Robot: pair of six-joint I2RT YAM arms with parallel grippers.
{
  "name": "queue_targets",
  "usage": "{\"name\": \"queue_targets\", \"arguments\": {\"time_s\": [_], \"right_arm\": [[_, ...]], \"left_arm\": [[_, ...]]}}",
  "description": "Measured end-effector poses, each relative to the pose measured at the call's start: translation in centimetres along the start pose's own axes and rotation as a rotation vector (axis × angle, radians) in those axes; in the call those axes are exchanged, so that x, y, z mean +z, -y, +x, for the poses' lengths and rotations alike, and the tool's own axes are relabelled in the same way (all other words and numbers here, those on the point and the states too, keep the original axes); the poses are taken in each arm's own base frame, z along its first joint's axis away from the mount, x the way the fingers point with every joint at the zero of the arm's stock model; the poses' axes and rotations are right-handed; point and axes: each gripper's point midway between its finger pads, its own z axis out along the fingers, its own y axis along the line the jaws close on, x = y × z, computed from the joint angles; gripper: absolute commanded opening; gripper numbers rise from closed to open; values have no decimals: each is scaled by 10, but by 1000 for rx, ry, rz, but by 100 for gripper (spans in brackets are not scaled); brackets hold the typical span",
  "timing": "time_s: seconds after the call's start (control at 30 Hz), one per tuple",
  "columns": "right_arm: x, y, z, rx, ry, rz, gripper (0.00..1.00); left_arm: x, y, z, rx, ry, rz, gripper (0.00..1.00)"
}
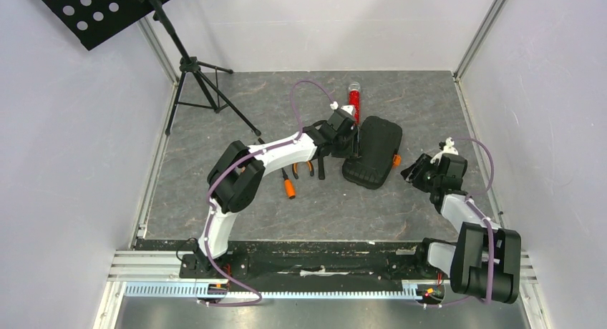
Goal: Pack the tool kit
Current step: Open the toolbox at the center of the board.
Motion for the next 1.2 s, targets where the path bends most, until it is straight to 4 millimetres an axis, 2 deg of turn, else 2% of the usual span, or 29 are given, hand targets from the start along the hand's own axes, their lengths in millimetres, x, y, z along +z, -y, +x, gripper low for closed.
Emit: {"name": "queue_targets", "arguments": {"time_s": [0.13,0.43,0.57,0.67,0.77,0.97,1.2], "right_arm": [[1,-12,-4,83,49,-119,49],[4,-33,13,290,50,-344,46],[-4,-44,5,342,97,-434,45],[-10,-50,-9,356,147,-482,44],[-12,-48,-19,368,186,-485,41],[-3,-38,-24,396,187,-442,38],[10,-31,-12,436,138,-424,37]], "left_arm": [[0,0,1,-11,-2,19,53],[0,-1,2,-42,4,43,53],[0,0,3,-47,5,48,53],[0,-1,3,-52,3,50,53],[0,-1,3,-54,5,51,53],[-1,0,4,-54,7,54,53],[-2,1,7,-55,-7,67,53]]}}
